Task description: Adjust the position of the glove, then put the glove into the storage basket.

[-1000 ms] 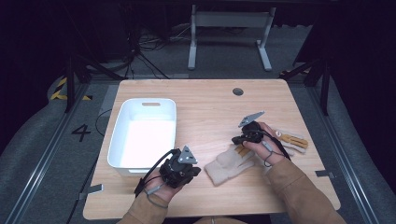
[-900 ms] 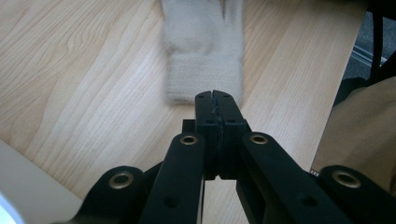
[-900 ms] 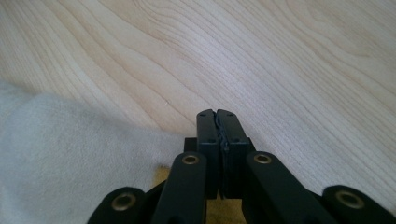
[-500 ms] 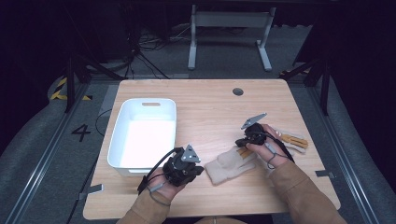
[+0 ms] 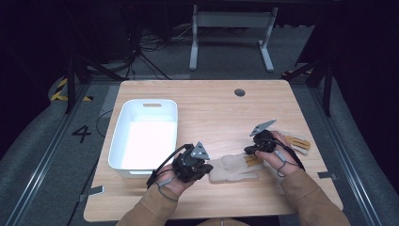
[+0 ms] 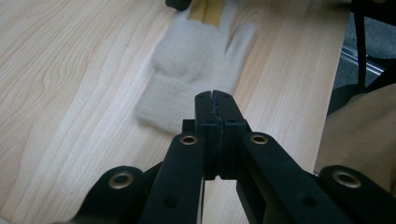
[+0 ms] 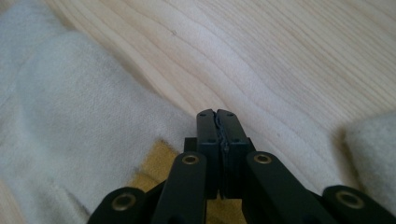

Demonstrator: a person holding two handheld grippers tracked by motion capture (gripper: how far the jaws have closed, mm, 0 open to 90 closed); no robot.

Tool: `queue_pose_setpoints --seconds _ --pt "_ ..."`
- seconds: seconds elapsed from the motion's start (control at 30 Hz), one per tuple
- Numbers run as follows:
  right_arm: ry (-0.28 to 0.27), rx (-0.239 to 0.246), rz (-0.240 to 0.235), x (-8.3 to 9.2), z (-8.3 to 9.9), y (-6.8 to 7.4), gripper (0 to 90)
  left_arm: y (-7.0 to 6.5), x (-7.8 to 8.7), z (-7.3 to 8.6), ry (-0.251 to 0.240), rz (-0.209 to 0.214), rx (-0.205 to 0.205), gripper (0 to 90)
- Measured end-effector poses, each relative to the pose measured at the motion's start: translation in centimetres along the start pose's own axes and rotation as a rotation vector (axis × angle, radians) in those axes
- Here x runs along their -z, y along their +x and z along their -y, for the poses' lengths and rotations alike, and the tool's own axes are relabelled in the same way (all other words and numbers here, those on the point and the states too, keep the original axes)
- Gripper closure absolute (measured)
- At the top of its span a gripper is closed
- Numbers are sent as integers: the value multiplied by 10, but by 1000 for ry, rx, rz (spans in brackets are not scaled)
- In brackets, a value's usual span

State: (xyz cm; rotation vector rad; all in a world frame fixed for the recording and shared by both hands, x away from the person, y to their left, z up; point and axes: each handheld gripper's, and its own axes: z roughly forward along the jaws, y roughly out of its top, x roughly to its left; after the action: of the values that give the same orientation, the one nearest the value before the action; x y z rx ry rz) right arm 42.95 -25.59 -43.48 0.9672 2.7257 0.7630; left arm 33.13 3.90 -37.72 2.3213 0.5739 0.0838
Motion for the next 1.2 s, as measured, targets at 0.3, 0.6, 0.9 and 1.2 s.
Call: queue_pose_setpoints --seconds 0.3,0.6,0.9,1.2 --pt "-6 -19 2 7 13 4 890 2 -10 -12 12 29 -39 894" --pt "-72 -37 6 23 17 5 868 10 -10 -15 -17 24 -13 840" --pt "-179 -83 54 53 26 2 847 22 -5 -19 -66 13 25 819" --pt "-259 -159 121 75 40 -14 798 25 -5 -20 -71 4 29 801"
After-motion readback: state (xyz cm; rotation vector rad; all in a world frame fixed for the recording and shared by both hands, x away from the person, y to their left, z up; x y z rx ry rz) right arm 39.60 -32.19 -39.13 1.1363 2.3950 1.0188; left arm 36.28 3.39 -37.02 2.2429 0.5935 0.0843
